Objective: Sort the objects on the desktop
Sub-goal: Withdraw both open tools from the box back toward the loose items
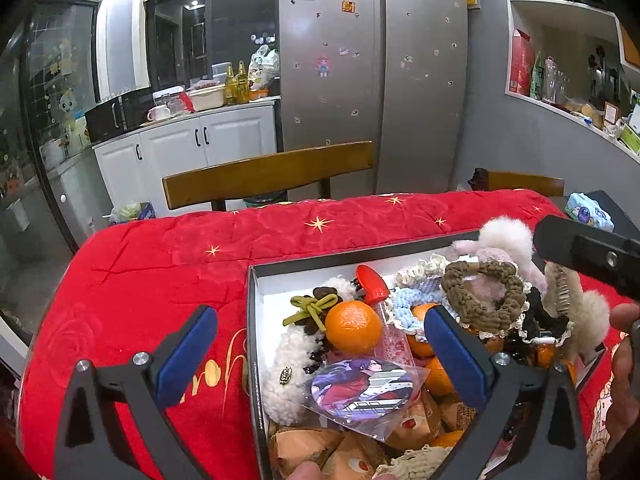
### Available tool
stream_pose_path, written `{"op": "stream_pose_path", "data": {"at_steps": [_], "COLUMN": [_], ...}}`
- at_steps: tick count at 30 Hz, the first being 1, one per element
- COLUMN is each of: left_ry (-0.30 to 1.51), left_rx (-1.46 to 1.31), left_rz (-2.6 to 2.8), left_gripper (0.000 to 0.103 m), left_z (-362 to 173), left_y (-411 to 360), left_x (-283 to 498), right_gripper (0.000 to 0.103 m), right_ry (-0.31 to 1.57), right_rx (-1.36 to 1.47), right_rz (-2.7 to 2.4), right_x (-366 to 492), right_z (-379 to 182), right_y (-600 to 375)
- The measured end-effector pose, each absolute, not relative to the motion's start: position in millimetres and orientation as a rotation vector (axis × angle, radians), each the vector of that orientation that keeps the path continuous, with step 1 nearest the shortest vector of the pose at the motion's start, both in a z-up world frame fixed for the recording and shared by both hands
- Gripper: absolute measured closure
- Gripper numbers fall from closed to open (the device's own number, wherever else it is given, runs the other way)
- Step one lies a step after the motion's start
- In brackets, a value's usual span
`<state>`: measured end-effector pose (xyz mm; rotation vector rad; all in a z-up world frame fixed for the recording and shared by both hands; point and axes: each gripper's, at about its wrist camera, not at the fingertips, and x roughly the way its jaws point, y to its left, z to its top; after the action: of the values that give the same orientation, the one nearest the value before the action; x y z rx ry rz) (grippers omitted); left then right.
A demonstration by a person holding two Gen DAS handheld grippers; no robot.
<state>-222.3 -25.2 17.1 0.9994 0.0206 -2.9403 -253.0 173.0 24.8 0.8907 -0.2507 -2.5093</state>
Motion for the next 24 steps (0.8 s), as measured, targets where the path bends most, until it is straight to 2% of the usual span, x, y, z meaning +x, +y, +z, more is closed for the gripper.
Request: {"op": "stream_pose_path", "data": {"at_steps": [6,11,22,24], "left_ry": [0.039,0.083,-0.003,-0.031], "left_rx": [0.999,1.024,0.865,0.848], "left_rz": [-2.945,-2.957,-3.134,-3.184], "left_gripper": [0.000,0.000,0.000,0.000], "left_z": [17,17,46,51], "left_y": [-25,-20,6,14], "left_x": [-220,-212,-163,-150], "right_gripper": [0.000,0.000,0.000,0.000], "right_ry": [-0.167,-0.183,-0.119,-0.155], "right_rx": [0.822,0.687,0.617,0.609], "right_rz": [-2.487,-2.496,-2.557,-2.559], "right_x": [-246,-234,-197,-187], "right_z": [30,41,71,76], "right_y": [161,165,174,180]}}
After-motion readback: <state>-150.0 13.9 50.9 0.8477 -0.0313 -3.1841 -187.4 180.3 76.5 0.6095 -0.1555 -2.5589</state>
